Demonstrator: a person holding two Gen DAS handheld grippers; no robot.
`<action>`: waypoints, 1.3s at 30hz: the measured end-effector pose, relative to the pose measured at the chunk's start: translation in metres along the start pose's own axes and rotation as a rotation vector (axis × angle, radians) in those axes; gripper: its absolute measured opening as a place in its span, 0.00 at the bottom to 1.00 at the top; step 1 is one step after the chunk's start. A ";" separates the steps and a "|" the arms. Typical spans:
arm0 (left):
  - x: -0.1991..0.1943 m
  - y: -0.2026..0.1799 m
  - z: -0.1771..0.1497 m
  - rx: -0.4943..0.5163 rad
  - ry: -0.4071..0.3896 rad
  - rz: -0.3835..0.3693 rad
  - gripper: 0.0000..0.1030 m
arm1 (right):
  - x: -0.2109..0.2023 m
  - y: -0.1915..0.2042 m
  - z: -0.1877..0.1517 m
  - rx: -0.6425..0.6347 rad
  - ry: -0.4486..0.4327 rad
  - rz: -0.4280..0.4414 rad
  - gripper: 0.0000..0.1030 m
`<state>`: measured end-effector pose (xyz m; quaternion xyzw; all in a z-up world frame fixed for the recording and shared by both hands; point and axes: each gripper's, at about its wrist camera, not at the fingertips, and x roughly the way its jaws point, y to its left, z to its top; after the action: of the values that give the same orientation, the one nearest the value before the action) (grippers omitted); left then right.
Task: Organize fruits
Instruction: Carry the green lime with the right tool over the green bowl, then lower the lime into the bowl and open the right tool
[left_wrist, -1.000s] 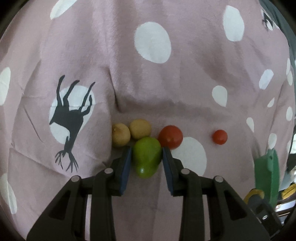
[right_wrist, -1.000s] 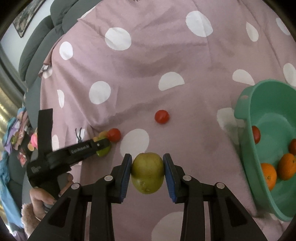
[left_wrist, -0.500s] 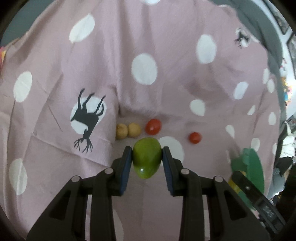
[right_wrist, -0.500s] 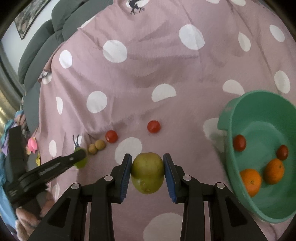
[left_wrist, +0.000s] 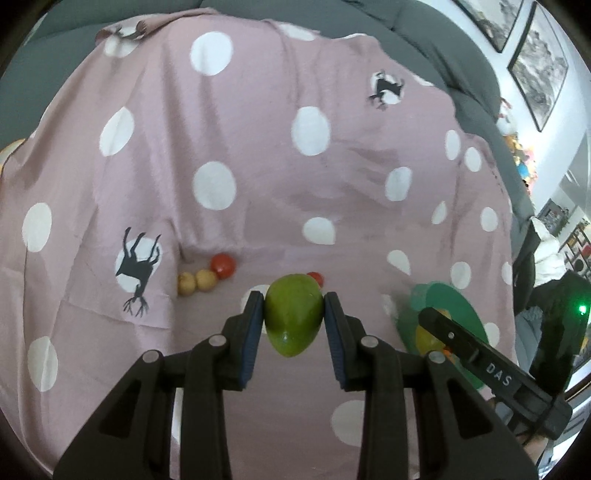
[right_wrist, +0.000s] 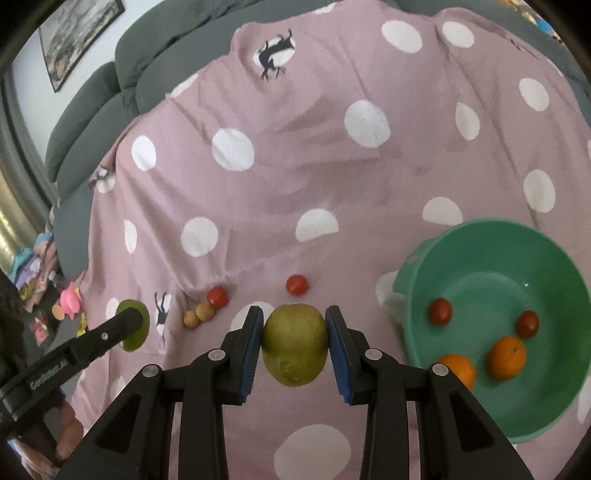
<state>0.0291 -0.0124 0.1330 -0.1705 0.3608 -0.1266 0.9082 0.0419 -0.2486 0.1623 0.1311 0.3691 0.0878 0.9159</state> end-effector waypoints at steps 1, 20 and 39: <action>-0.002 -0.003 -0.001 0.008 -0.002 -0.006 0.32 | -0.003 -0.002 0.001 -0.002 -0.010 -0.005 0.36; 0.040 -0.113 -0.019 0.162 0.027 -0.091 0.32 | -0.069 -0.086 0.016 0.102 -0.186 -0.191 0.36; 0.095 -0.196 -0.051 0.258 0.159 -0.165 0.32 | -0.079 -0.163 0.005 0.279 -0.172 -0.277 0.36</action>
<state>0.0400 -0.2350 0.1184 -0.0711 0.3973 -0.2590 0.8775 -0.0007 -0.4247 0.1676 0.2117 0.3126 -0.1023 0.9203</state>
